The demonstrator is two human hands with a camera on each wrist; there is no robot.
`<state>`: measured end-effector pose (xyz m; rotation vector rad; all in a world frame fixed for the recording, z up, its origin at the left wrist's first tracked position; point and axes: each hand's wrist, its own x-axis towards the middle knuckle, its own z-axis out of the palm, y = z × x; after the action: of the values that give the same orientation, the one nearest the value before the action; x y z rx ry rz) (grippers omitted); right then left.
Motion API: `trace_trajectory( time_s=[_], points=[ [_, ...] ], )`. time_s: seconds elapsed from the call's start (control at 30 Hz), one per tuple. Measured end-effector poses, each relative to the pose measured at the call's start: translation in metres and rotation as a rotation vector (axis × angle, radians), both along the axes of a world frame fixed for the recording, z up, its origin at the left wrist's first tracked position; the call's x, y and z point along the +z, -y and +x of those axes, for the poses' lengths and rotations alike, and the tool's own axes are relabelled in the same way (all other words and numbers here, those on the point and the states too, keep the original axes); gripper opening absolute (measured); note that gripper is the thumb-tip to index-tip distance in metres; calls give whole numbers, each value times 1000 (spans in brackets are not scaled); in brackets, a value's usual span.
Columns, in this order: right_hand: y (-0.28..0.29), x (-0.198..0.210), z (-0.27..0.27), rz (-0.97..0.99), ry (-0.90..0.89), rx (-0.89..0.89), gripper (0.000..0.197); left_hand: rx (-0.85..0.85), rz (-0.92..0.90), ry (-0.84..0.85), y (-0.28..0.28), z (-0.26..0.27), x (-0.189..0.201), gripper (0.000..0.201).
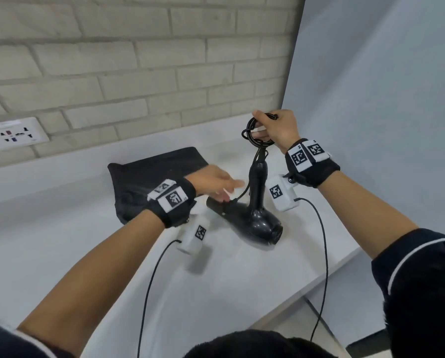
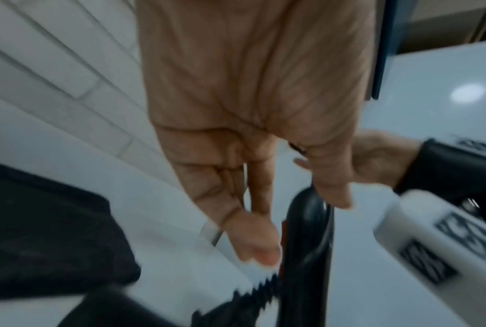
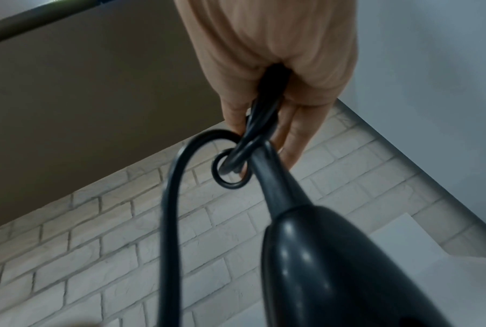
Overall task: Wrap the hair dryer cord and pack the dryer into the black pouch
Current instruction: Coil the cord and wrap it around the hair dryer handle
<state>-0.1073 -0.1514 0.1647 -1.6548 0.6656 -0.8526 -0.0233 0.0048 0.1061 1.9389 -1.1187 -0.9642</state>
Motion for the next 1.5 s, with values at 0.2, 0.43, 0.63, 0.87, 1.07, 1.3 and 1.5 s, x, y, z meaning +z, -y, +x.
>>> trace_trajectory(
  time_s=[0.2,0.43,0.63,0.87,1.07,1.3,1.5],
  points=[
    [-7,3,-2,-40,-32,7,22,450,-501,59,30,6,61,26],
    [-6,1,3,-125,-66,-49,31,399,-301,380,63,-19,60,33],
    [-4,0,3,-113,-59,-37,34,411,-507,-396,55,-23,48,18],
    [-1,4,-8,-40,-75,144,31,279,-465,-797,47,-18,42,21],
    [2,6,-18,-3,-205,269,30,273,-480,-922,46,-17,39,21],
    [7,-12,-31,78,-245,282,24,352,-497,-945,51,-17,37,22],
    [10,-19,-37,193,-181,310,34,384,-528,-920,55,-23,38,20]
  ],
)
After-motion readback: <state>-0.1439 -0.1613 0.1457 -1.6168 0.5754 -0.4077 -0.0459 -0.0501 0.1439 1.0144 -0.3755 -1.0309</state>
